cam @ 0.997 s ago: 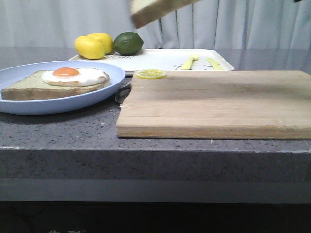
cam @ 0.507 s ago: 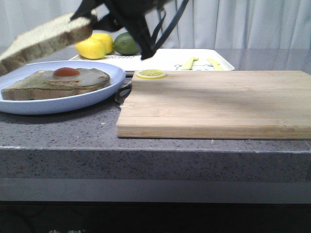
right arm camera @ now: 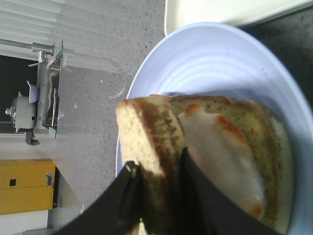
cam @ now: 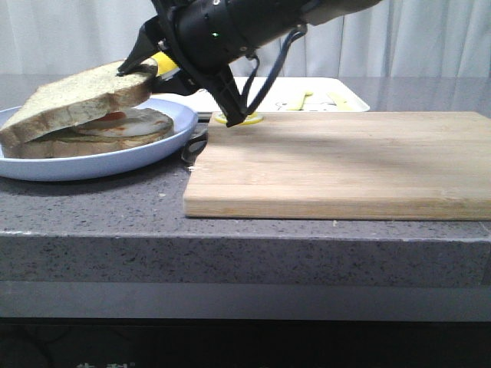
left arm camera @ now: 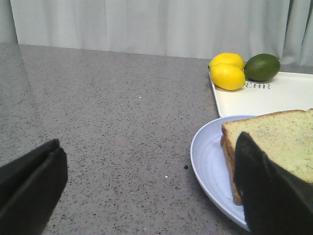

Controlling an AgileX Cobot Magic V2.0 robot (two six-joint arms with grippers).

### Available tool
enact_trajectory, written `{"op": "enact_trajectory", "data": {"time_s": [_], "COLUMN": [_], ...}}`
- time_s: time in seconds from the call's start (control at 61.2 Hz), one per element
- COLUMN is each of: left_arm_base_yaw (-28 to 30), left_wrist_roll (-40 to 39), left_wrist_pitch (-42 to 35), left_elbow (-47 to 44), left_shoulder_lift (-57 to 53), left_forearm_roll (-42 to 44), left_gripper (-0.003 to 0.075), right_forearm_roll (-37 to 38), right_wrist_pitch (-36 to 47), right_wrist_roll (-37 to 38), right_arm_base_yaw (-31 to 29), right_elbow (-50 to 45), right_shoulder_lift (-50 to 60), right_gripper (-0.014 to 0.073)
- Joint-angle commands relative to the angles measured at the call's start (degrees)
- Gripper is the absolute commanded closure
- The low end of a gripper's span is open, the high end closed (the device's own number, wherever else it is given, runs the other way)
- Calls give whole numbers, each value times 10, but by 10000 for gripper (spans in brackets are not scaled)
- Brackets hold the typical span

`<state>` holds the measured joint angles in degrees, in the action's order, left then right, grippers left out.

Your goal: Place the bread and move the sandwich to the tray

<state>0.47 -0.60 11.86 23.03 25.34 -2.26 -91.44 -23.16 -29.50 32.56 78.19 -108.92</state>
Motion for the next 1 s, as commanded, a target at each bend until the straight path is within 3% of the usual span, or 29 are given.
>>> {"op": "enact_trajectory", "data": {"time_s": [0.0, 0.392, 0.899, 0.981], "left_arm_base_yaw": [-1, -1, -1, -1], "left_wrist_roll": [1, 1, 1, 1], "left_wrist_pitch": [-47, -47, -47, -47], "left_elbow": [19, 19, 19, 19], "left_shoulder_lift": [6, 6, 6, 6], "left_forearm_roll": [-1, -1, -1, -1], "left_gripper": [49, 49, 49, 49], "right_forearm_roll": [-4, 15, 96, 130], "right_wrist_pitch": [-42, -82, -192, -192], "right_wrist_roll": [-5, -4, 12, 12], "right_arm_base_yaw": [-13, -27, -89, -104], "right_elbow": [10, -15, -37, -48], "right_shoulder_lift": [33, 36, 91, 112], "right_gripper": [361, 161, 165, 213]}}
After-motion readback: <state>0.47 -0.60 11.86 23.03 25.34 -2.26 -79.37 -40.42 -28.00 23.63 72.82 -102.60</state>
